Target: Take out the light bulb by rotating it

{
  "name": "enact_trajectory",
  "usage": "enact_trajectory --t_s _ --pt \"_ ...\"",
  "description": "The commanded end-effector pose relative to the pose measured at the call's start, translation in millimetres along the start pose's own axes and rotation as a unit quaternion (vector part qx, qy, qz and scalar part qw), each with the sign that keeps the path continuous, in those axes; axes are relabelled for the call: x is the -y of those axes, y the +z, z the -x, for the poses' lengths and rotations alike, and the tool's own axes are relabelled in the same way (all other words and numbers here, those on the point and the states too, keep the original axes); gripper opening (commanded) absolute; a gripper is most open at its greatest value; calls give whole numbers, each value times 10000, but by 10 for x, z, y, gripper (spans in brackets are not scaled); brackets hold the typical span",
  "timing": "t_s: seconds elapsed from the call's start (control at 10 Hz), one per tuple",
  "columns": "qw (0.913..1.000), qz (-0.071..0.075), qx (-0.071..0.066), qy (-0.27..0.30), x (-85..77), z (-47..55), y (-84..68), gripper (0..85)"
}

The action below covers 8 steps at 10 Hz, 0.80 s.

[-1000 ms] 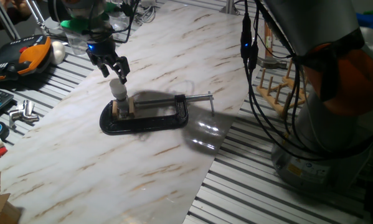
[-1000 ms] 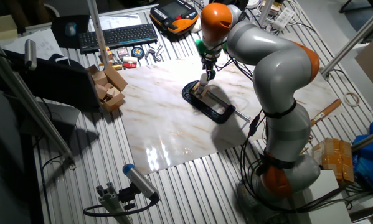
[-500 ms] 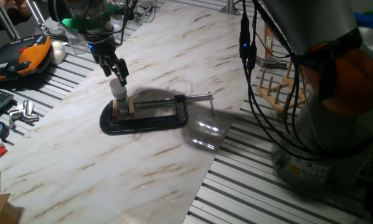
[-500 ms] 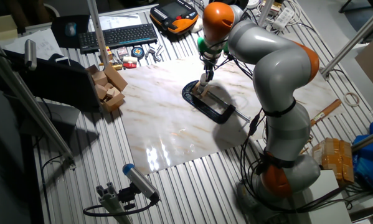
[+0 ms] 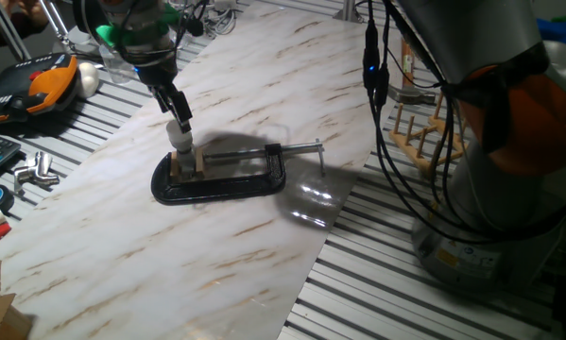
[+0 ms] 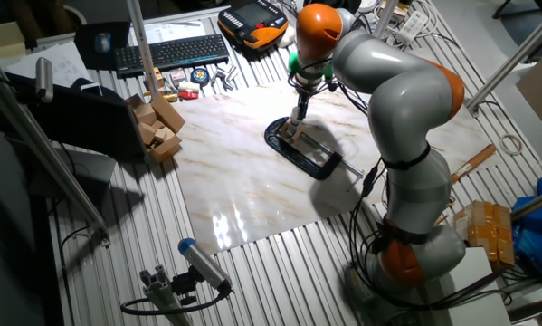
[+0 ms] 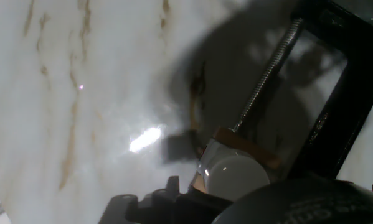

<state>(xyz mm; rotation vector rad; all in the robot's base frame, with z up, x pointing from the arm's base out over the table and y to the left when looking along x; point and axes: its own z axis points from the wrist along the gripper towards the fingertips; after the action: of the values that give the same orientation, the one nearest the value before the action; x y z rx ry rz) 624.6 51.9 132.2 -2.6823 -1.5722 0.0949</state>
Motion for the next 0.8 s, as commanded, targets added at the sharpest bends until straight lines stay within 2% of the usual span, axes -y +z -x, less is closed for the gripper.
enact_trajectory --t_s 0.0,0.2,0.7 --pt "9441 -128 -162 3290 -2 -1 1 680" --pt "9455 -46 -70 3255 1 -2 -10 680" --pt "9477 -15 -104 3190 -6 2 -1 680"
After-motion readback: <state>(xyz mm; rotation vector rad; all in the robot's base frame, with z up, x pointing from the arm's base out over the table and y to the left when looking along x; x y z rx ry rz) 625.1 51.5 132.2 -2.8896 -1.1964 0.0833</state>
